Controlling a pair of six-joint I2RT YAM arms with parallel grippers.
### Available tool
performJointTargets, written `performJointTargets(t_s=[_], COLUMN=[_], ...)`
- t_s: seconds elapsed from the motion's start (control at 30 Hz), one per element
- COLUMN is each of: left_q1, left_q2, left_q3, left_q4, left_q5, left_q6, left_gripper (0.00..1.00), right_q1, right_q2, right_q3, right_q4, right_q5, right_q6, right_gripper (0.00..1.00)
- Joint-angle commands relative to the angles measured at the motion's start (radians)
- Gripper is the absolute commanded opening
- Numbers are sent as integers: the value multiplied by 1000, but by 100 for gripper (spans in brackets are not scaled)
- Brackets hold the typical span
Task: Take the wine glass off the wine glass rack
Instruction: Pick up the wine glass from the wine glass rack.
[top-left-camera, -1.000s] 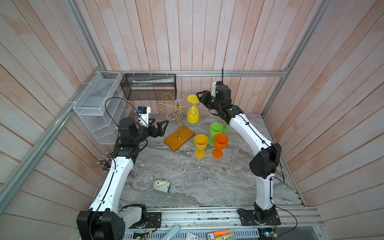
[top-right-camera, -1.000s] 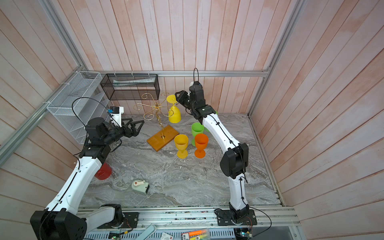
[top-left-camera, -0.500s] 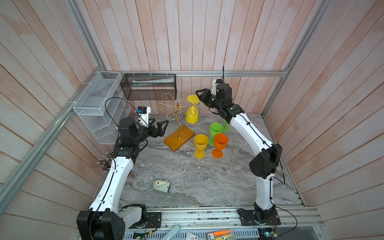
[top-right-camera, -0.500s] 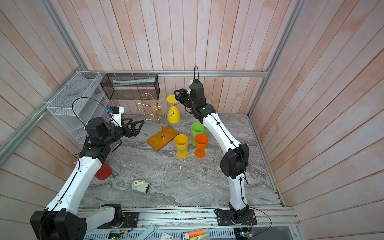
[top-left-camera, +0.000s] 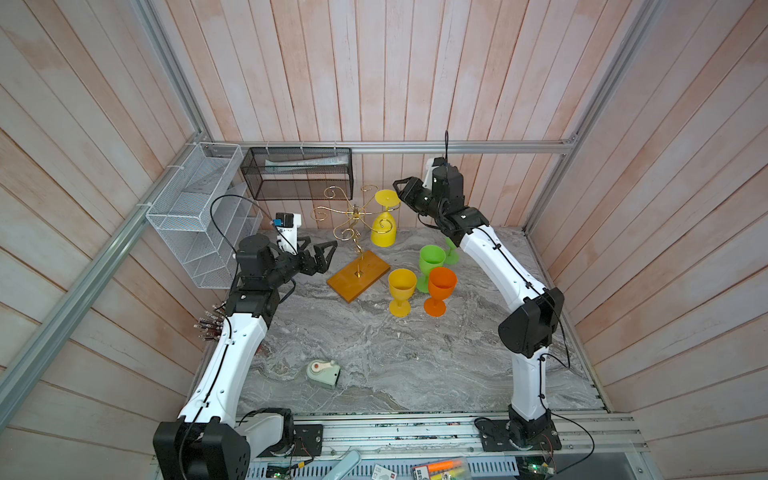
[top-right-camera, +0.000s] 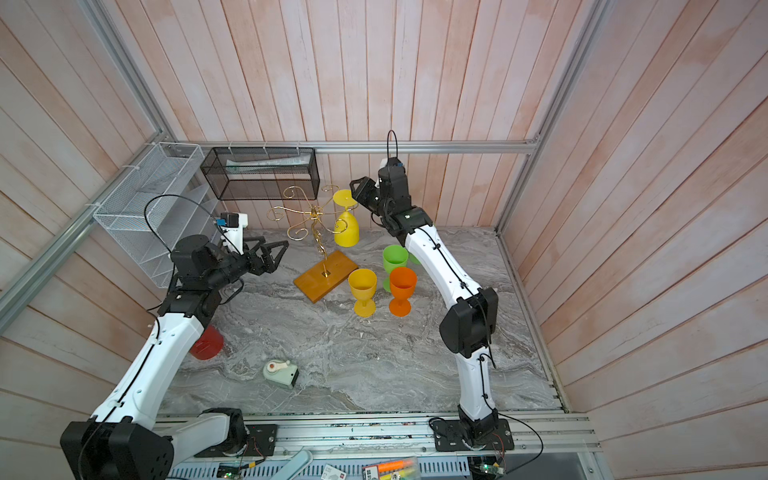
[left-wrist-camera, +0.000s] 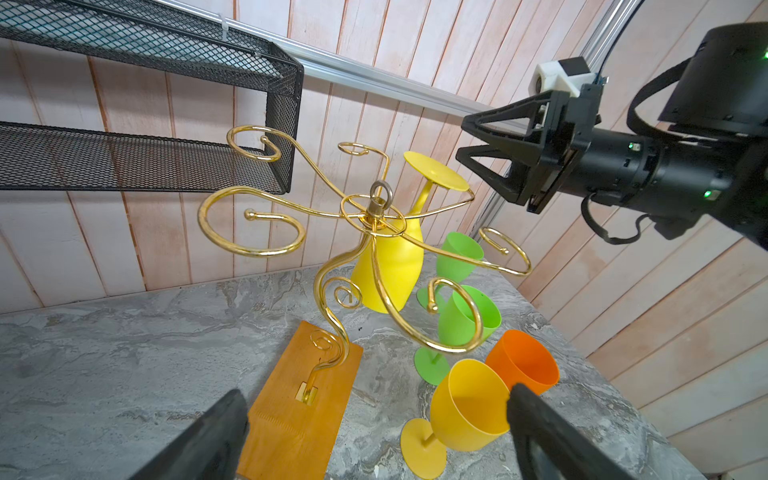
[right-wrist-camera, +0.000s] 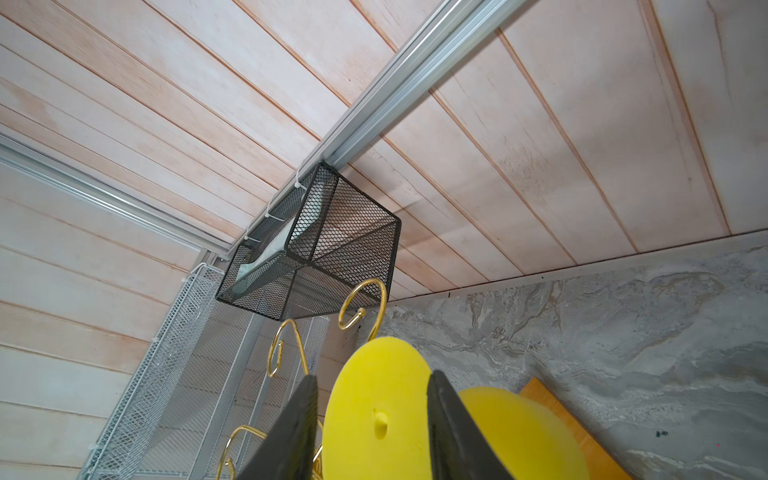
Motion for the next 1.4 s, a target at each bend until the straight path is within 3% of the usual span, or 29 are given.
performJointTargets(t_s=[0.0,0.6,1.37], left_q1=[-4,-9,-10], left_q2=[7,8,5], left_q3=[24,25,25], left_q4=[-5,-7,-7], left_q5=[7,9,7], left_q6=[-6,-3,-2], left_gripper=[99,99,99], right_q1=[4,10,18], right_q2=[37,62,46], right_q3=[39,75,101], right_q4=[-17,-35,-48], right_q5=[8,-39,-10], right_q6=[-22,-23,-64], right_gripper=[41,40,39])
